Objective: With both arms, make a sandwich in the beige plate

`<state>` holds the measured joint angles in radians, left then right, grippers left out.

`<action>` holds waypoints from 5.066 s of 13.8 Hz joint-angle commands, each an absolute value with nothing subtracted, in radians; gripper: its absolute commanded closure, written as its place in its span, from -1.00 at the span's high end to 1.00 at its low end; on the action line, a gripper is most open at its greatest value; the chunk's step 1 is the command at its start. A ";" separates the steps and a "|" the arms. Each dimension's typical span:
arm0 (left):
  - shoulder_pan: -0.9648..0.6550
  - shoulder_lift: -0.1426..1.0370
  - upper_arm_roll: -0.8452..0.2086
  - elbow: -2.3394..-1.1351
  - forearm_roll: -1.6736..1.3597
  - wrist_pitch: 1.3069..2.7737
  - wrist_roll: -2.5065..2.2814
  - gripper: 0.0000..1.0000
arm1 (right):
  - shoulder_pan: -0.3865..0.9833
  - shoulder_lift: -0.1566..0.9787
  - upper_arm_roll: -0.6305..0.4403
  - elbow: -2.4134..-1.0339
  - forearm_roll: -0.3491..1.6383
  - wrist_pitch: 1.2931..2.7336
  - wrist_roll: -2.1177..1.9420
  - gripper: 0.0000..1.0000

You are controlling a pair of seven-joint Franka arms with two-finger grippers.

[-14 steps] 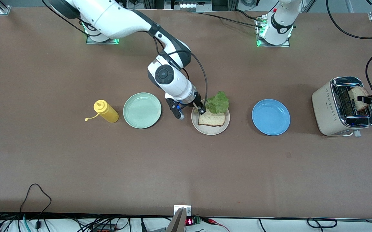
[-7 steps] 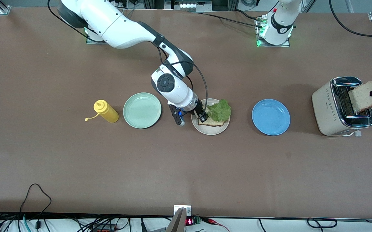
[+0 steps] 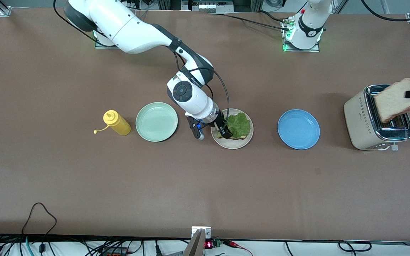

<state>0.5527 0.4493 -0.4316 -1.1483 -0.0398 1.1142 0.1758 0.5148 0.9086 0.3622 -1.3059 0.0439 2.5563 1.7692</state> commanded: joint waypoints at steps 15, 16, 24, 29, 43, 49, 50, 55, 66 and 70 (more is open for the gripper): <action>0.141 0.673 -0.543 -1.588 -0.578 2.006 -0.006 -0.99 | 0.028 0.289 0.353 -1.419 0.104 1.639 0.569 1.00; 0.134 0.690 -0.543 -1.589 -0.603 2.011 -0.005 -0.99 | -0.009 0.261 0.339 -1.420 0.098 1.600 0.446 1.00; 0.107 0.699 -0.543 -1.698 -0.643 2.046 -0.003 -1.00 | 0.063 0.149 -0.024 -1.425 -0.040 1.529 -0.170 1.00; 0.110 0.701 -0.543 -1.707 -0.641 2.045 -0.002 -0.99 | 0.080 0.167 -0.032 -1.427 -0.041 1.479 -0.172 1.00; 0.097 0.768 -0.529 -1.690 -0.585 2.167 0.158 1.00 | 0.166 0.169 -0.106 -1.460 -0.019 1.485 -0.169 1.00; 0.107 0.773 -0.529 -1.690 -0.515 2.230 0.170 1.00 | 0.173 0.169 -0.104 -1.460 -0.005 1.494 -0.169 1.00; 0.110 0.767 -0.528 -1.689 -0.515 2.229 0.169 1.00 | 0.173 0.169 -0.103 -1.459 -0.005 1.496 -0.169 1.00; 0.155 0.634 -0.517 -1.692 -0.515 2.137 0.160 1.00 | 0.176 0.170 -0.098 -1.456 -0.003 1.502 -0.169 1.00; 0.328 0.436 -0.511 -1.681 -0.115 1.974 0.129 1.00 | 0.192 0.170 -0.100 -1.454 -0.003 1.502 -0.169 1.00; 0.327 0.394 -0.509 -1.606 -0.018 1.887 0.054 1.00 | 0.190 0.170 -0.101 -1.454 -0.003 1.497 -0.169 1.00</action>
<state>0.3335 0.4345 -0.5102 -1.6421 -0.0555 1.9532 0.0973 0.1969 0.1846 -0.1017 -1.4415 -0.0134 1.4940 -0.1606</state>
